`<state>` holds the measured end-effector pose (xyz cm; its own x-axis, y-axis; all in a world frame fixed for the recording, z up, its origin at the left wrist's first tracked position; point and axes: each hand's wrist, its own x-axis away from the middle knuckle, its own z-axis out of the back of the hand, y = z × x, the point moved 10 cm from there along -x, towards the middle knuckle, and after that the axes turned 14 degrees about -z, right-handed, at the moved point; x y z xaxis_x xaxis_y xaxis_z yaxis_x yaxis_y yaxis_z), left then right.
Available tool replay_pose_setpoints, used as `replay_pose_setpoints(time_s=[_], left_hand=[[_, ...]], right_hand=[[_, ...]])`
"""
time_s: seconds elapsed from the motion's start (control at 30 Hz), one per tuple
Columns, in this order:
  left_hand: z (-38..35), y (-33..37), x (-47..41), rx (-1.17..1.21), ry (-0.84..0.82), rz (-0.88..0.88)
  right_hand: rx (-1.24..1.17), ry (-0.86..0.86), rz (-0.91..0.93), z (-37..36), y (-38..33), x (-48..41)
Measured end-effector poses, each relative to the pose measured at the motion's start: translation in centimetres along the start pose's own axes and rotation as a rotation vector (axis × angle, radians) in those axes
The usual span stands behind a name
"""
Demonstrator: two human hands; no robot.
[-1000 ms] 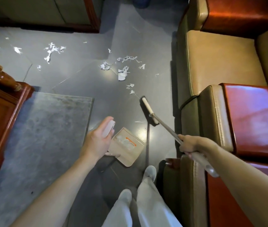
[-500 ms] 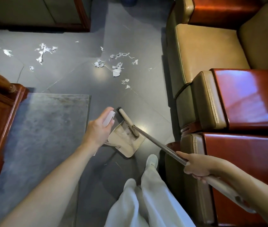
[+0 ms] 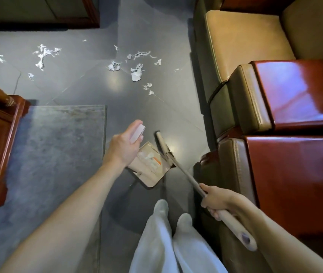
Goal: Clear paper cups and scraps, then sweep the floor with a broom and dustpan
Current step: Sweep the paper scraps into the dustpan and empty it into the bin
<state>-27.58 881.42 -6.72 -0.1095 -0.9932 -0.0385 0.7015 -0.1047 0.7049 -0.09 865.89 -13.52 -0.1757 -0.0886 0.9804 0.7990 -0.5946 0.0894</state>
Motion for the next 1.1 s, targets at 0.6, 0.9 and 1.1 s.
replay_pose_setpoints(time_s=[0.6,0.9,1.1], left_hand=[[4.8,3.7,22.7,-0.079,0.168,0.071],[9.5,-2.2,38.1,-0.012,0.345,0.237],[10.4,-6.7,42.4,0.033,0.377,0.327]], right_hand=[[-0.039,0.032,0.179,-6.5,10.2,7.3],[0.222,0.16,0.174,-13.5,5.2,6.4],[0.389,0.192,0.199,-21.0,0.9,4.5]])
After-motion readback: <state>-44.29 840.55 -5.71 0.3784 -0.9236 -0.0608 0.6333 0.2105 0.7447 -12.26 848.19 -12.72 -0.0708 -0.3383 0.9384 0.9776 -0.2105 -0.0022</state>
